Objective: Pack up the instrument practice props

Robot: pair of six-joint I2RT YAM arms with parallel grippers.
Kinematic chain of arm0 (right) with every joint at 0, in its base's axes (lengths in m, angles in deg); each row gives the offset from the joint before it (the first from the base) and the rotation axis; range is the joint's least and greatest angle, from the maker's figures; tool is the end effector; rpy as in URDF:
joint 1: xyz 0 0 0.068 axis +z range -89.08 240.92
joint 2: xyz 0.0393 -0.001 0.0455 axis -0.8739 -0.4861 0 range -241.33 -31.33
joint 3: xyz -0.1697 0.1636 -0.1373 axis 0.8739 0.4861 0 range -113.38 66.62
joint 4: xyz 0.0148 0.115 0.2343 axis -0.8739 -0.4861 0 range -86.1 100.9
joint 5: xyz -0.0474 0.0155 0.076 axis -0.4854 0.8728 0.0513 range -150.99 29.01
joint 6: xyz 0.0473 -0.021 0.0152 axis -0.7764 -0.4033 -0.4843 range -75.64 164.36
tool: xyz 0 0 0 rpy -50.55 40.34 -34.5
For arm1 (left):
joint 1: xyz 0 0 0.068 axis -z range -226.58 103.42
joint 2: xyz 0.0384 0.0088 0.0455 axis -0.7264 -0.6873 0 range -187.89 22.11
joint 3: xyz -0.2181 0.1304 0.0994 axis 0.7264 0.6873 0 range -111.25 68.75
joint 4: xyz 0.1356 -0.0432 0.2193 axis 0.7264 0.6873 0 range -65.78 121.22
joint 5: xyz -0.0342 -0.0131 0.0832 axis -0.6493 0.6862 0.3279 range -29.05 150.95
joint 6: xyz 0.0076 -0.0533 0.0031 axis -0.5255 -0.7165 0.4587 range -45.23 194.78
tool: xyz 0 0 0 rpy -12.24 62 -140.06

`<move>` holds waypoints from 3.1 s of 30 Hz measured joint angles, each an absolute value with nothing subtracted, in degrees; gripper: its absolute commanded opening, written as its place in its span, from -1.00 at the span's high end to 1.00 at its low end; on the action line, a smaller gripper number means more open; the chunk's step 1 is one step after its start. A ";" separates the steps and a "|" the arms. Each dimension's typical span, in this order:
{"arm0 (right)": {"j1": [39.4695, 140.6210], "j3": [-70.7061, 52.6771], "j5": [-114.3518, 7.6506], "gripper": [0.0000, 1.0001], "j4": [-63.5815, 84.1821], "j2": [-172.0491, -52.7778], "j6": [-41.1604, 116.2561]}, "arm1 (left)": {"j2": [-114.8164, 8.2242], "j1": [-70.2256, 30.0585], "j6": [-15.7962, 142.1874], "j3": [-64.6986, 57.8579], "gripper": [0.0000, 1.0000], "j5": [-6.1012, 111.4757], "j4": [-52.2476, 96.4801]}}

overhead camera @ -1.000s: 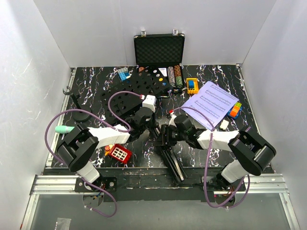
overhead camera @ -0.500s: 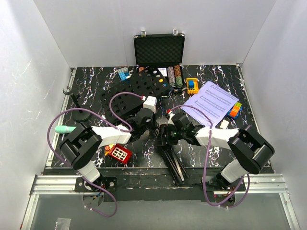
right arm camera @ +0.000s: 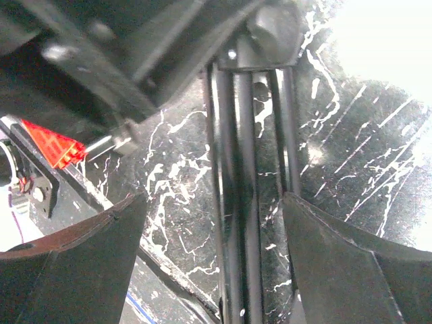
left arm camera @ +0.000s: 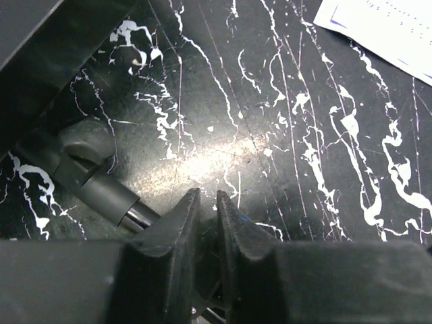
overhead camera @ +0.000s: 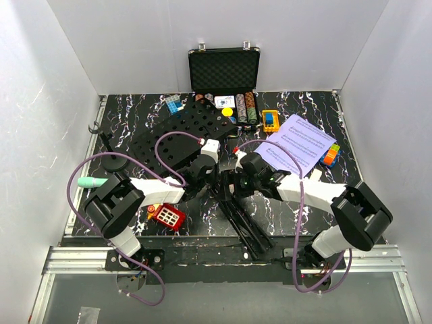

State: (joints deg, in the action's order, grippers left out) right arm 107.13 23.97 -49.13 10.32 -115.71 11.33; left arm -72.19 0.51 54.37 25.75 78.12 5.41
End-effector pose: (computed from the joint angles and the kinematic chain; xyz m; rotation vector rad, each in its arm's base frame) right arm 0.2004 0.2197 0.1846 -0.3975 2.4480 0.8968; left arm 0.2331 -0.2351 0.1651 0.3193 2.1092 -0.3812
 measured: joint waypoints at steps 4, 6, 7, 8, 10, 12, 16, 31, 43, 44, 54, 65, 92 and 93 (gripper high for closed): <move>108.34 23.14 -50.42 -0.80 8.83 -113.85 13.95 | -71.21 0.25 54.74 25.72 0.07 77.53 7.27; 108.73 23.16 -50.64 -0.81 7.98 -113.61 14.84 | -70.33 0.40 54.72 25.72 -0.07 76.57 8.52; 108.88 23.22 -50.84 -0.81 7.65 -113.61 15.13 | -69.74 0.42 54.72 25.72 -0.13 76.06 9.28; 109.10 23.29 -51.12 -0.82 7.26 -113.61 15.50 | -69.02 0.44 54.72 25.72 -0.20 75.47 10.05; 109.45 23.33 -51.87 -0.82 6.49 -113.61 16.22 | -67.23 0.51 54.79 25.72 -0.32 74.36 11.55; 110.06 23.33 -52.83 -0.83 5.84 -113.59 16.94 | -65.18 0.51 54.90 25.44 -0.42 73.16 13.21; 111.72 23.31 -54.64 -0.84 5.86 -113.07 16.77 | -62.25 0.40 55.75 24.17 -0.52 71.58 17.30; 121.17 14.04 -58.07 -0.87 5.11 -120.61 14.36 | -42.12 -2.31 53.98 31.12 -0.56 76.41 33.83; 122.76 17.87 -58.93 -0.93 6.78 -114.44 14.58 | -39.97 -0.45 53.08 32.06 -0.86 73.72 32.27; 122.72 18.50 -59.01 -0.93 6.75 -113.26 14.63 | -40.13 -0.17 53.10 31.58 -0.96 73.24 31.86; 121.93 28.64 -58.25 -0.93 12.13 -96.52 16.92 | -43.82 3.41 53.08 25.09 -0.96 67.34 28.14; 121.74 34.44 -56.41 -0.94 9.97 -83.54 22.25 | -51.27 0.88 51.92 23.01 -0.96 69.61 29.39; 121.82 23.48 -58.03 -0.97 9.18 -112.61 22.19 | -12.72 0.88 50.90 21.24 -0.96 83.01 47.46; 121.89 22.20 -58.27 -0.97 8.68 -114.09 22.19 | -12.94 0.88 50.81 21.24 -0.96 82.99 47.75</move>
